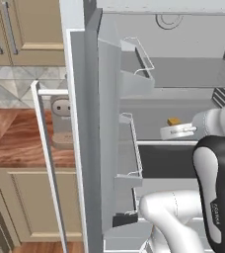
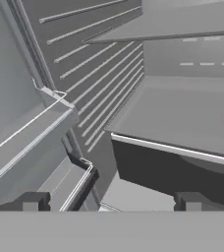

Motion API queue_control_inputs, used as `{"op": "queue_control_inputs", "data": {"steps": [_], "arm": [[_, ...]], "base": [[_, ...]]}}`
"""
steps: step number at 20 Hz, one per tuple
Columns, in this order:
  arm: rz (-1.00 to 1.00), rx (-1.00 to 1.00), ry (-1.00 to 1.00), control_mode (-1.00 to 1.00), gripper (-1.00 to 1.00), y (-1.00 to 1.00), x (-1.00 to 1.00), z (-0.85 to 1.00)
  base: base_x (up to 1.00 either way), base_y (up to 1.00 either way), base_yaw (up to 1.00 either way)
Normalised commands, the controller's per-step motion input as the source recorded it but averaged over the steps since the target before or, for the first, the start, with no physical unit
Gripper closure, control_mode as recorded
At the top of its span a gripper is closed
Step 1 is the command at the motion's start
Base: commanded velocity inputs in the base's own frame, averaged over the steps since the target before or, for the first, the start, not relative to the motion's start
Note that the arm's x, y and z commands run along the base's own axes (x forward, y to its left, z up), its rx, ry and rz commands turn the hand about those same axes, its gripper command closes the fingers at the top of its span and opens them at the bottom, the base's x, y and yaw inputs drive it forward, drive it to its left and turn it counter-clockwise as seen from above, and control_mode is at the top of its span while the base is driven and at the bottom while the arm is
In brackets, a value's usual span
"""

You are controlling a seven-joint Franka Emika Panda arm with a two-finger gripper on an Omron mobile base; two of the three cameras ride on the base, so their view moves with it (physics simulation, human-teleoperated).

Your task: Take the cupcake and cake from the fridge and place them on the empty tray on the dining counter.

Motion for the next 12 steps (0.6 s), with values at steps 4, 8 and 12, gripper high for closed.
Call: {"op": "queue_control_inputs", "data": {"steps": [4,8,12], "arm": [[0.00,0.00,0.00,1.00,-1.00,0.00,0.00,0.00],[0.00,0.00,0.00,1.00,-1.00,0.00,0.00,0.00],[0.00,0.00,0.00,1.00,-1.00,0.00,0.00,0.00]], "base": [[0.54,-0.67,-0.06],[1.00,-0.18,-0.06],[1.00,-0.55,-0.24]]}}
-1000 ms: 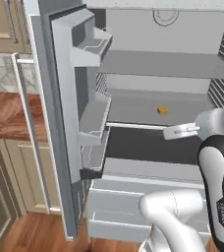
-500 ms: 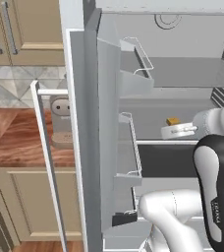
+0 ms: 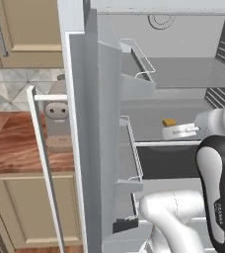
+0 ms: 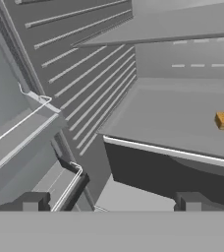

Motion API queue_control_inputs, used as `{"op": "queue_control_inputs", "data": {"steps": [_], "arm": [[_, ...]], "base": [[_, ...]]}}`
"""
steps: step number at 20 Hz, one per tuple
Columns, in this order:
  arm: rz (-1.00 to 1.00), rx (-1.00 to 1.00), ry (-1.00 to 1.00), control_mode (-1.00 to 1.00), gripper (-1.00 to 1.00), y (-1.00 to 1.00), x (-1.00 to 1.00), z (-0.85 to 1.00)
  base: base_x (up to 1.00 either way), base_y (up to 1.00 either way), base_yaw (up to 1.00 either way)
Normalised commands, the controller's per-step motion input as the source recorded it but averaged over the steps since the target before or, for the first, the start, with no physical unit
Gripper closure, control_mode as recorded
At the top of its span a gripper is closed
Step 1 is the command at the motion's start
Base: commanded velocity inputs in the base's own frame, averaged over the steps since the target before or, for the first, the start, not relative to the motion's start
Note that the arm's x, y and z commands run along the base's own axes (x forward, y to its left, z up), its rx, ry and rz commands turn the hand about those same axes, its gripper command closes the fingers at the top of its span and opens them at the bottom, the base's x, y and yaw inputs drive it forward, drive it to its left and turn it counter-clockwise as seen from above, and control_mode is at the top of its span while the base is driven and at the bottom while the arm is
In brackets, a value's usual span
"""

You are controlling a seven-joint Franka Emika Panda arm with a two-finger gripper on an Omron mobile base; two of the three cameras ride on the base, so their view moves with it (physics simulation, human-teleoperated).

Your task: Take the cupcake and cake from the fridge and place them on the empty tray on the dining counter.

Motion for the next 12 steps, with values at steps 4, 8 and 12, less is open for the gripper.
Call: {"op": "queue_control_inputs", "data": {"steps": [4,8,12], "arm": [[0.00,0.00,0.00,1.00,-1.00,0.00,0.00,0.00],[0.00,0.00,0.00,1.00,-1.00,0.00,0.00,0.00],[0.00,0.00,0.00,1.00,-1.00,0.00,0.00,0.00]], "base": [[0.98,-0.77,-0.41],[0.83,-0.80,-0.36],[1.00,-0.09,-0.14]]}}
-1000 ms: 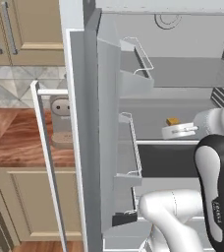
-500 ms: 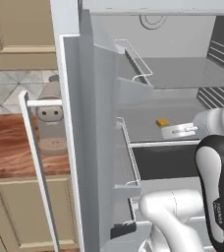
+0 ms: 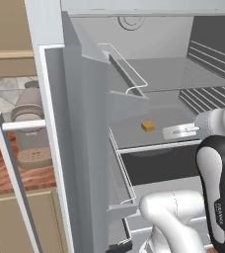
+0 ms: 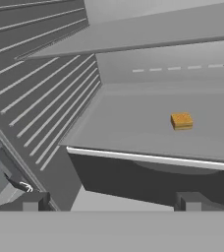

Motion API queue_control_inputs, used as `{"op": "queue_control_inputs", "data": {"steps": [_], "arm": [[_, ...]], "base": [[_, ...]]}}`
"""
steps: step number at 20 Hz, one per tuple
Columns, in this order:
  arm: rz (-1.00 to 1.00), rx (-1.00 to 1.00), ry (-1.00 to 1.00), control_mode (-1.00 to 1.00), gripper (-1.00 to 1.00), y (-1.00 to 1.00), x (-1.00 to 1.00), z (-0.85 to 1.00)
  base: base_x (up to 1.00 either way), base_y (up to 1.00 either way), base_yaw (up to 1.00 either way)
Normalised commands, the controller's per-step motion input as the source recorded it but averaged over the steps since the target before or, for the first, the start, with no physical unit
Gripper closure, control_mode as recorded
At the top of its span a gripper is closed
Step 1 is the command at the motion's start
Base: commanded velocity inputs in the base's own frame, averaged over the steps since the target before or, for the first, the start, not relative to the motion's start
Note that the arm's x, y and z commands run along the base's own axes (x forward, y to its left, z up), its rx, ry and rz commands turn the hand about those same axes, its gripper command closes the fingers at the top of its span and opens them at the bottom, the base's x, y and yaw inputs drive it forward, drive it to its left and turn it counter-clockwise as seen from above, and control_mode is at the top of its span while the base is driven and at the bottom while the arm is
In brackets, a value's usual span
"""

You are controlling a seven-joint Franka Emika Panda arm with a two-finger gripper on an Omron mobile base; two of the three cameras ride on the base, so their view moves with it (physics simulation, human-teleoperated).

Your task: Take the cupcake and cake from the fridge and place them on the empty tray on the dining counter.

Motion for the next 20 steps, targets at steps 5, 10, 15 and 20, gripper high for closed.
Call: {"op": "queue_control_inputs", "data": {"steps": [5,10,15,20], "arm": [[0.00,0.00,0.00,1.00,-1.00,0.00,0.00,0.00],[0.00,0.00,0.00,1.00,-1.00,0.00,0.00,0.00],[-0.02,0.00,0.04,-1.00,-1.00,-0.04,0.60,-0.06],[-0.02,-0.03,0.05,-1.00,-1.00,0.00,0.23,-0.04]], "base": [[0.45,0.00,0.00],[0.05,0.00,0.00],[0.00,0.00,0.00],[0.00,0.00,0.00]]}}
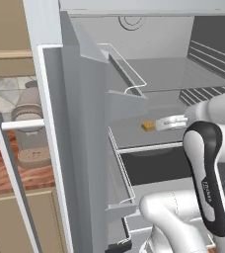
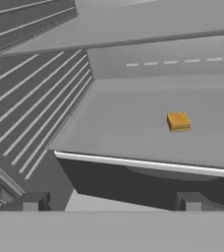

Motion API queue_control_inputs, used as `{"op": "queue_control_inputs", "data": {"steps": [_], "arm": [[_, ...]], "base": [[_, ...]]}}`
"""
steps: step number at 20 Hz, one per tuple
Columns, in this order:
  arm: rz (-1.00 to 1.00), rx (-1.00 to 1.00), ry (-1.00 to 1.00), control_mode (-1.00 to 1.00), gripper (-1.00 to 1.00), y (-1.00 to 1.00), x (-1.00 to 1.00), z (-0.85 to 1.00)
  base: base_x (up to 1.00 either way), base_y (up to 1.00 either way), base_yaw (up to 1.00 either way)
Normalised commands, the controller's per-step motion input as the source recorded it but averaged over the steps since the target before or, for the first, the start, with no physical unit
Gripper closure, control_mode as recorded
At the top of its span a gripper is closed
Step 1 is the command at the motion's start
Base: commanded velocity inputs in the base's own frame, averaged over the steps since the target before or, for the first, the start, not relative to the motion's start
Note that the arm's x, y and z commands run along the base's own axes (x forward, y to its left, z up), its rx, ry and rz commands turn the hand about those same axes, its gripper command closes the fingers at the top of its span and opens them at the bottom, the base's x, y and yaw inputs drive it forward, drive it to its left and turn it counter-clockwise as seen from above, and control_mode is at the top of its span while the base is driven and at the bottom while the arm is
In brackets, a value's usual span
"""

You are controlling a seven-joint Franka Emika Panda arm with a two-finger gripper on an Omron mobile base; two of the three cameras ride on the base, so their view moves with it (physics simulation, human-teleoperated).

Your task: Take the cupcake and cake from the fridge and place them on the empty tray on the dining counter.

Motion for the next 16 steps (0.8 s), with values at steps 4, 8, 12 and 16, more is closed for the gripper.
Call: {"op": "queue_control_inputs", "data": {"steps": [4,8,12,16], "arm": [[-0.10,-0.33,0.00,-1.00,-1.00,-0.08,0.13,-0.38],[-0.08,-0.37,0.00,-1.00,-1.00,-0.19,0.29,-0.30],[-0.01,-0.12,0.00,-1.00,-1.00,-0.48,0.41,-0.08],[0.00,0.00,0.01,-1.00,-1.00,-0.50,0.28,-0.02]], "base": [[0.00,0.00,0.00],[0.00,0.00,0.00],[0.00,0.00,0.00],[0.00,0.00,0.00]]}}
